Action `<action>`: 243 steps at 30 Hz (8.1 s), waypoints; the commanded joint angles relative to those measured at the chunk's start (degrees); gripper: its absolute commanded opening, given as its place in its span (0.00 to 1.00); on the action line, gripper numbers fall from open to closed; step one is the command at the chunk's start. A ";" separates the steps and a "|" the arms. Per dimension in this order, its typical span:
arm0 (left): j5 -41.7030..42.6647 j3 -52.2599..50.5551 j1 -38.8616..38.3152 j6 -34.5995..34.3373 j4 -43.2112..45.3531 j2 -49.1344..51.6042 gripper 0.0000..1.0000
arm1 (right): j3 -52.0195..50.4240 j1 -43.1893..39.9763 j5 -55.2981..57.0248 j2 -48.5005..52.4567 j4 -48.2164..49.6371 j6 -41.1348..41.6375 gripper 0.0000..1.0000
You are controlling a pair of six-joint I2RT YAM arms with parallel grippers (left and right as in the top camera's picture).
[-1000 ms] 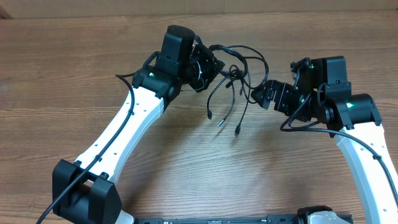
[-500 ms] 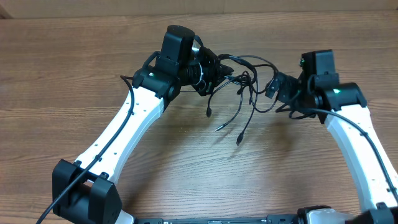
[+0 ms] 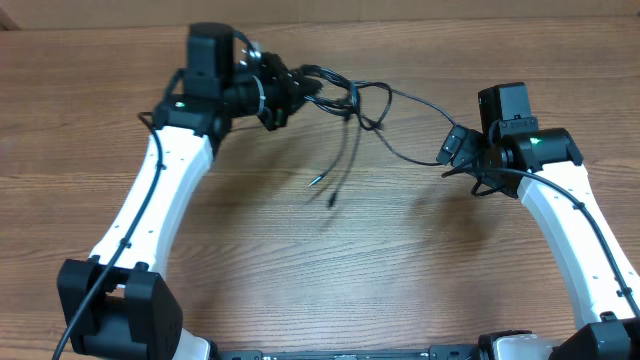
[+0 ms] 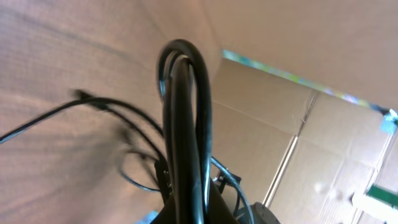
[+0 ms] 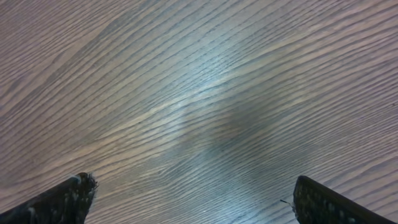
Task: Untangle cables
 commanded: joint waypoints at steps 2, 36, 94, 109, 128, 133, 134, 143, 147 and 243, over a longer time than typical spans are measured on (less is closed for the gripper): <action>6.64 0.83 3.48 13.11 2.60 -1.62 0.04 | 0.35 -0.13 1.88 -0.04 0.11 0.48 1.00; 22.45 0.85 -6.19 69.26 6.54 -1.62 0.04 | 0.52 -0.07 -24.63 -27.12 -0.28 -13.33 1.00; 21.66 0.85 3.26 61.27 21.27 -13.03 0.04 | 0.39 -1.22 16.57 -10.71 -9.75 -5.92 1.00; 24.55 0.85 4.63 63.54 21.27 -13.03 0.04 | 0.39 -5.68 11.23 -10.71 -8.70 -7.21 1.00; 31.10 0.83 2.27 75.60 7.65 -13.00 0.04 | 0.42 -5.60 -30.62 -16.37 -2.03 -34.25 1.00; 34.88 0.83 -1.84 83.91 4.31 -13.00 0.04 | 0.42 -5.60 -38.71 -19.78 -0.22 -37.68 1.00; 34.86 0.83 -2.36 85.26 3.43 -12.98 0.04 | 0.42 -5.60 -39.52 -20.17 -0.02 -38.03 1.00; 33.90 0.79 -7.87 90.73 -0.13 -12.83 0.04 | 0.44 -5.60 -53.83 -24.33 0.94 -50.47 0.93; 32.94 0.79 -10.69 90.75 -0.17 -12.81 0.04 | 0.42 -5.60 -55.95 -24.30 1.81 -51.34 0.94; -52.39 0.74 -17.14 63.17 -17.70 -12.41 1.00 | 0.44 -5.77 -48.37 -24.28 5.01 -34.60 0.04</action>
